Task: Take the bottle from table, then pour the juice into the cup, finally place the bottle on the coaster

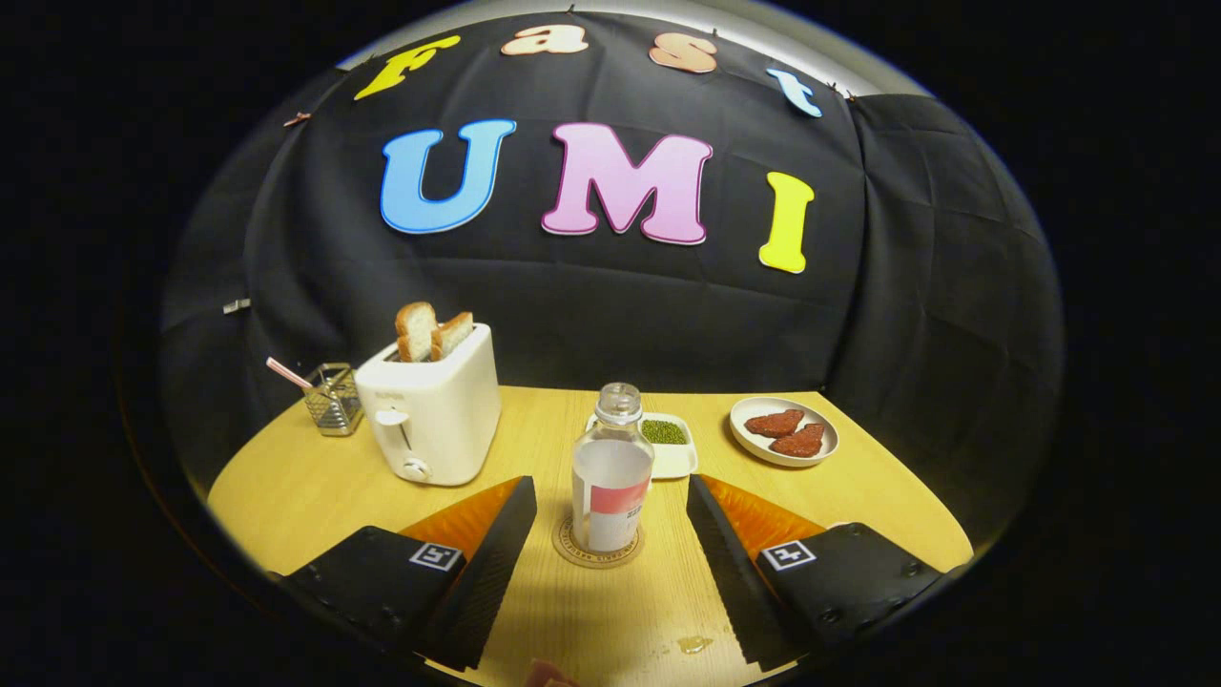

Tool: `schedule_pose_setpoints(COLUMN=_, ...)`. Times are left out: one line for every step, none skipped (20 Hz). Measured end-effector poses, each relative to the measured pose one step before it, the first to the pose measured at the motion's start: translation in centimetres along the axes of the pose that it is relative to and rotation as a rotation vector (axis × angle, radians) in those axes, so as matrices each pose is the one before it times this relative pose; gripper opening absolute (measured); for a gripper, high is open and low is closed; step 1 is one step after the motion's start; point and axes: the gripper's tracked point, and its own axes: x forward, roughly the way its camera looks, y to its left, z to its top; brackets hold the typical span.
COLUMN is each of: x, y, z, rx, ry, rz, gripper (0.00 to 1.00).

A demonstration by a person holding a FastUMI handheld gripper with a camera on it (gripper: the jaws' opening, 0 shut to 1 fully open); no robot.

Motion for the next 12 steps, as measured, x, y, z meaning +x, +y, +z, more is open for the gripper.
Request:
schedule_pose_setpoints(x=-1.277, y=-0.166, z=0.821, rx=-0.00138, ry=-0.00984, rz=0.00070, gripper=0.97)
schedule_pose_setpoints(x=-1.152, y=-0.312, z=0.839, rx=0.00001, ry=-0.00727, rz=-0.00772, gripper=0.98)
schedule_pose_setpoints(x=-1.326, y=0.325, z=1.001, rx=0.01446, ry=-0.01467, rz=0.01052, gripper=0.98)
schedule_pose_setpoints(x=-0.723, y=0.508, z=0.881, rx=0.00884, ry=-0.01564, rz=0.01794, gripper=0.98)
schedule_pose_setpoints(x=-0.985, y=0.834, z=1.349, rx=0.00133, ry=-0.02794, rz=0.03279, gripper=0.98)
schedule_pose_setpoints(x=-0.920, y=0.587, z=1.435, rx=-0.01646, ry=-0.02765, rz=0.02190, gripper=0.98)
schedule_pose_setpoints(x=-0.985, y=0.107, z=1.423, rx=-0.02292, ry=-0.02065, rz=0.00910, gripper=0.98)
schedule_pose_setpoints(x=-0.924, y=0.374, z=1.602, rx=-0.01672, ry=-0.02373, rz=0.01075, gripper=0.98)
schedule_pose_setpoints(x=-0.870, y=0.600, z=1.405, rx=-0.00935, ry=-0.02524, rz=0.01413, gripper=0.98)
schedule_pose_setpoints(x=-0.789, y=0.310, z=1.303, rx=-0.00593, ry=-0.01829, rz=0.00230, gripper=0.98)
schedule_pose_setpoints(x=-0.942, y=0.501, z=1.012, rx=-0.00323, ry=-0.01297, rz=0.00908, gripper=0.98)
schedule_pose_setpoints(x=-0.542, y=0.060, z=1.014, rx=0.00562, ry=-0.01781, rz=0.00454, gripper=0.98)
